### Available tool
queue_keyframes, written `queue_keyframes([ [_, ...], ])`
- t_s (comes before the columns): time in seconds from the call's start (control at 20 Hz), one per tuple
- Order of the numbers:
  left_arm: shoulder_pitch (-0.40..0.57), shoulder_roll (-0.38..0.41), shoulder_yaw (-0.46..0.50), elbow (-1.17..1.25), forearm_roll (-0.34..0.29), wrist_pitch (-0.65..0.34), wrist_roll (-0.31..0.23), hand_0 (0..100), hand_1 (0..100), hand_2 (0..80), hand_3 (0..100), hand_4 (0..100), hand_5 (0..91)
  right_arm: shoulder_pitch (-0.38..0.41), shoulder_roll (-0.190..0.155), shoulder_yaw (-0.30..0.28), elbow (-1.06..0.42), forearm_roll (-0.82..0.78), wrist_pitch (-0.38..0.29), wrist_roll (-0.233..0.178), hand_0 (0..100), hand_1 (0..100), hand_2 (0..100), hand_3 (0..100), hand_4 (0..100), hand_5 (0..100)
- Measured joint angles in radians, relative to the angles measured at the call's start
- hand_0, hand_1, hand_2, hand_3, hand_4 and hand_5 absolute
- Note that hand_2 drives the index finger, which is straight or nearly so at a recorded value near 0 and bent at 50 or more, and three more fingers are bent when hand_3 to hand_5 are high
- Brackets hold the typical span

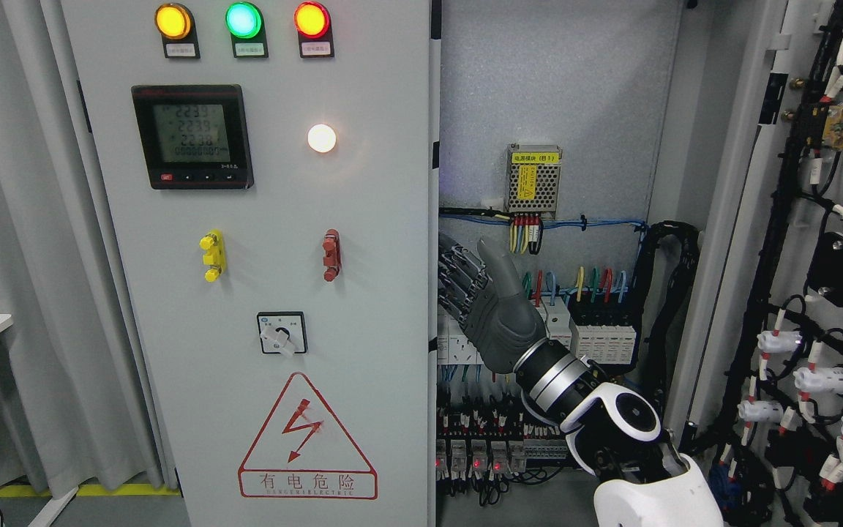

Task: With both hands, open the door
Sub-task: 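Hook right hand fingers behind the meter-panel door's inner edge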

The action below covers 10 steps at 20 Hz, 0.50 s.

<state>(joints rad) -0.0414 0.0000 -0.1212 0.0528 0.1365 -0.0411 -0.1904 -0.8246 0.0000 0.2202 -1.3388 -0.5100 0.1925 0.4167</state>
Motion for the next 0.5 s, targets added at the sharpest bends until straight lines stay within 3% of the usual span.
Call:
queue_keyframes([
  [0.5,0.000,0.000,0.000,0.000,0.000,0.000,-0.004,29,0,2.8,3,3,0.0,0.002,0.000,-0.001,-0.006,-0.001,0.001,0.033,22,0,0,0,0,0],
])
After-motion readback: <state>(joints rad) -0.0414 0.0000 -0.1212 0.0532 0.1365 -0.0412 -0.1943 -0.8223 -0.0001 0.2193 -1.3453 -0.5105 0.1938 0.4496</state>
